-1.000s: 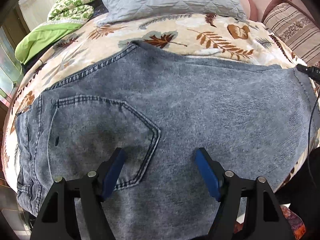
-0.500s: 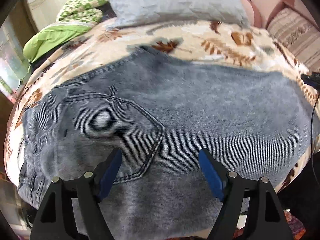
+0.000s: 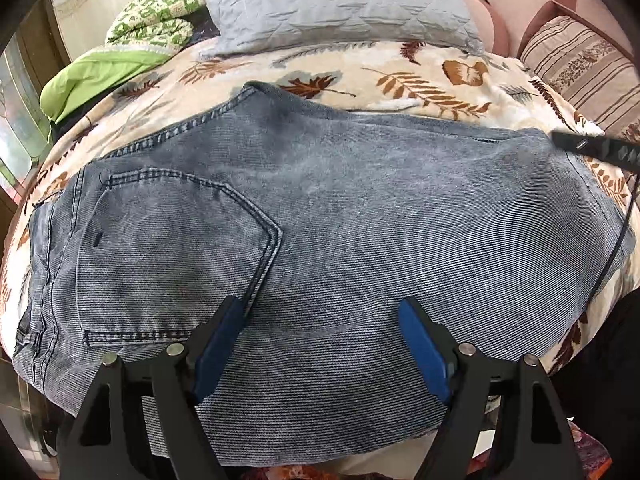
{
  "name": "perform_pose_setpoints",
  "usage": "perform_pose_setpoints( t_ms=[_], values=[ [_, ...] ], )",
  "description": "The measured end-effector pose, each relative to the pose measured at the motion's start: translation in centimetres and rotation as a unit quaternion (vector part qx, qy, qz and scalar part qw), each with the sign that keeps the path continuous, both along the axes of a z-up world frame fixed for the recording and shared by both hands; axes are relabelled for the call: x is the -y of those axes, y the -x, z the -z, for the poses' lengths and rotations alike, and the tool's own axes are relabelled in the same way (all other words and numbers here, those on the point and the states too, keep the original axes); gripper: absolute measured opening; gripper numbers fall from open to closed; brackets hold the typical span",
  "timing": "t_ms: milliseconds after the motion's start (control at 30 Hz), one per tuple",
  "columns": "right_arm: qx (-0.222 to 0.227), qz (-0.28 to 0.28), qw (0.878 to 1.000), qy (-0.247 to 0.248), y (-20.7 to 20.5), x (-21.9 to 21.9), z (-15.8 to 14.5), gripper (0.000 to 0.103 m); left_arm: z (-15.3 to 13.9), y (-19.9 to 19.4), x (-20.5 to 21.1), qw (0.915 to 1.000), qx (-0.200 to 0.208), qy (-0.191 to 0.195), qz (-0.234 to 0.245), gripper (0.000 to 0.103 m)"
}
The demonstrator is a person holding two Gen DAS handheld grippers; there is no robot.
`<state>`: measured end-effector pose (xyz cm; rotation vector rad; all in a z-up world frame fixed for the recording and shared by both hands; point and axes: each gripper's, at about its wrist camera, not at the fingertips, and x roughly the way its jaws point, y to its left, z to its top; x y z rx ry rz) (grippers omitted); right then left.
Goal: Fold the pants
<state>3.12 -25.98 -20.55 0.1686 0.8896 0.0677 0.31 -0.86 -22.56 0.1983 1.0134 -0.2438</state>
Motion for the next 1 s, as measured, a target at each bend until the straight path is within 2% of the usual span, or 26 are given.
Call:
perform_pose_setpoints(
  t_ms=[100, 167, 233, 367, 533, 700, 800, 867, 1000],
  values=[
    [-0.034, -0.043, 0.998, 0.032, -1.2, -3.8, 2.0, 0.019, 0.5, 0.1, 0.3, 0.9999, 0.004, -0.001, 0.010, 0.092],
    [-0.070, -0.039, 0.996, 0.050, -2.0, -4.4, 3.9, 0.019, 0.9, 0.3, 0.6, 0.9998, 0.014, -0.008, 0.014, 0.098],
    [-0.055, -0.034, 0.997, 0.039, -2.3, -4.1, 4.3, 0.020, 1.2, 0.2, 0.6, 0.9997, 0.021, -0.008, 0.009, 0.103],
    [-0.052, -0.027, 0.998, 0.018, -3.0, -3.1, 5.0, 0.020, 1.3, 0.1, 0.3, 0.9994, 0.033, 0.006, 0.009, 0.103],
    [-0.037, -0.018, 0.998, 0.056, -3.9, -3.8, 5.1, 0.021, 1.6, 0.7, 0.2, 0.9980, 0.062, 0.011, 0.009, 0.103],
    [-0.030, -0.006, 0.998, 0.058, -3.8, -3.9, 4.8, 0.021, 1.6, 0.7, 0.1, 0.9976, 0.065, 0.011, 0.021, 0.103],
    [-0.025, 0.002, 0.998, 0.052, -3.3, -3.7, 4.5, 0.021, 1.1, 0.7, -0.1, 0.9987, 0.042, 0.001, 0.030, 0.103],
    [-0.024, 0.013, 0.998, 0.059, -2.5, -3.9, 3.8, 0.021, 0.2, 0.8, -0.7, 0.9988, 0.047, -0.012, 0.008, 0.103],
    [0.023, -0.003, 0.996, 0.086, -0.9, -5.6, 1.8, 0.021, -3.2, 1.6, -3.6, 0.9921, 0.114, -0.004, -0.053, 0.103]
  ],
)
